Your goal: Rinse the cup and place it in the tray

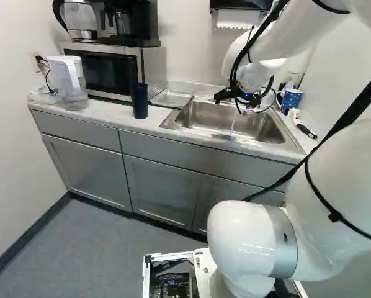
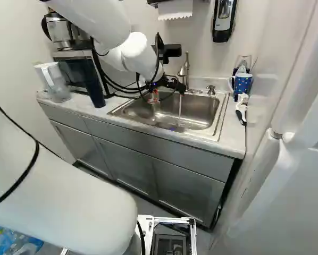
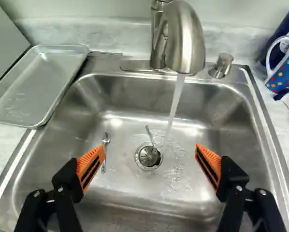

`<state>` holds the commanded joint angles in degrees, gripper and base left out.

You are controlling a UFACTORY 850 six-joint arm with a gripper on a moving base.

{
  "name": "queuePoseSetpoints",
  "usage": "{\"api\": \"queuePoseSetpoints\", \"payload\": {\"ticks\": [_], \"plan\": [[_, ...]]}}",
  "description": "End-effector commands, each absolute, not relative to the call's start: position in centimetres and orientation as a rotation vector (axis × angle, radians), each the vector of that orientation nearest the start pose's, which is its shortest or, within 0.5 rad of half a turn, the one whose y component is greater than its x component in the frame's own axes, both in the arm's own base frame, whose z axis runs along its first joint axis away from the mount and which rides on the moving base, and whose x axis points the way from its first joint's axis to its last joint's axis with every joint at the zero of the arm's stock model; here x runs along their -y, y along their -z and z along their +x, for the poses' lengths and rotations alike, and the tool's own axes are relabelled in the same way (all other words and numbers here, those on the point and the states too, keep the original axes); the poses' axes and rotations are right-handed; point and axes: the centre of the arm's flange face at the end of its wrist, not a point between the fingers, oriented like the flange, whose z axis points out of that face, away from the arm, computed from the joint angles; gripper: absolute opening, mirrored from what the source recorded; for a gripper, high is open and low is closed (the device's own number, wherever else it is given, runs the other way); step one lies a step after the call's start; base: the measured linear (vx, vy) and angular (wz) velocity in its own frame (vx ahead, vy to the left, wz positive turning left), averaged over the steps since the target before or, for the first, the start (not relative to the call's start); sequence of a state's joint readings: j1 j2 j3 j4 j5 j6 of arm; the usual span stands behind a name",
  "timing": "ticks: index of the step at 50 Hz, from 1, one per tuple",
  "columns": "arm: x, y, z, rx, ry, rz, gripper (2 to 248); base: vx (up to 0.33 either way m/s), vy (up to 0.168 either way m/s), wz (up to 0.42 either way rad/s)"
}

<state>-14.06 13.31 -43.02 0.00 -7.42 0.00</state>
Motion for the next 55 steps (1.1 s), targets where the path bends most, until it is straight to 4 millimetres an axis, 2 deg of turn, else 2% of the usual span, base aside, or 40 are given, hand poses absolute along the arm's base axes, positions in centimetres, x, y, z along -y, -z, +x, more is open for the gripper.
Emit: {"api": "queuePoseSetpoints", "payload": {"ticks": [55], "plan": [[1.7, -57.2, 40.2, -0.063, 1.315, -2.872, 247, 0.0, 0.0, 0.0]]}}
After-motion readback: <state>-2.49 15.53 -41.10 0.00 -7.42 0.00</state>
